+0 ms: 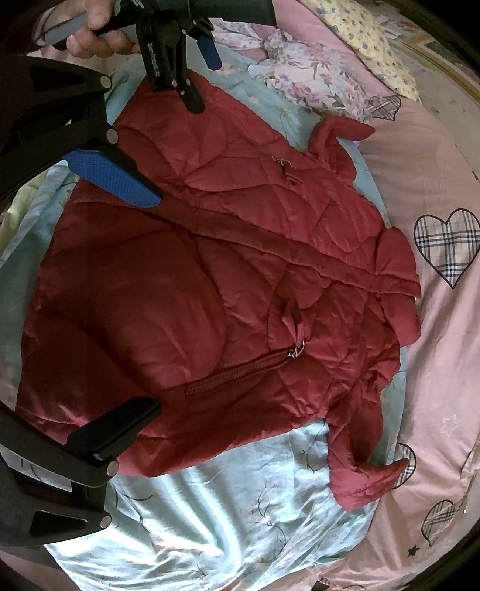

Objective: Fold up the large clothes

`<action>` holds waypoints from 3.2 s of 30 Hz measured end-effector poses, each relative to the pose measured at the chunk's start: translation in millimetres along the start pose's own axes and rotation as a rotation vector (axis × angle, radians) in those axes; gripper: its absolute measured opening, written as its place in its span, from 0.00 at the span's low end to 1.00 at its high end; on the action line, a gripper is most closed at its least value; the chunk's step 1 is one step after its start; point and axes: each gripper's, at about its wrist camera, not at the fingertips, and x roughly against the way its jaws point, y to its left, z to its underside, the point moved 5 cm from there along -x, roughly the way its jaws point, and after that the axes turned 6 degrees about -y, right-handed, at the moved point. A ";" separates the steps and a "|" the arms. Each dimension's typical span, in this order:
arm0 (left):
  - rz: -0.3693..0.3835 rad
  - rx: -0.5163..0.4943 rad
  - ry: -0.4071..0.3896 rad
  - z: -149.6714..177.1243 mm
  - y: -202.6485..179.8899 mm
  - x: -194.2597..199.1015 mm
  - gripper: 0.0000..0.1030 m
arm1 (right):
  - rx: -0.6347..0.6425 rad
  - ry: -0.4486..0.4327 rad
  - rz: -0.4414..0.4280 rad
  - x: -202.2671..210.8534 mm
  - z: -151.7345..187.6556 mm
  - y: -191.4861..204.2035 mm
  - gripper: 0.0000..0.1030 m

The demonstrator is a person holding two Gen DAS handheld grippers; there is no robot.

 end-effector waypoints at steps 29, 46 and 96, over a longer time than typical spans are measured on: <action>0.040 0.018 0.035 -10.4 -10.7 -16.1 1.00 | -0.028 -0.020 -0.011 -9.1 -13.5 -15.0 1.00; 0.110 0.097 0.011 -53.9 1.4 -41.8 1.00 | -0.143 -0.127 0.107 -12.1 -110.3 -119.5 1.00; 0.153 0.136 0.067 -82.4 -4.3 -106.6 1.00 | -0.115 -0.228 0.036 -126.4 -250.6 -160.5 0.12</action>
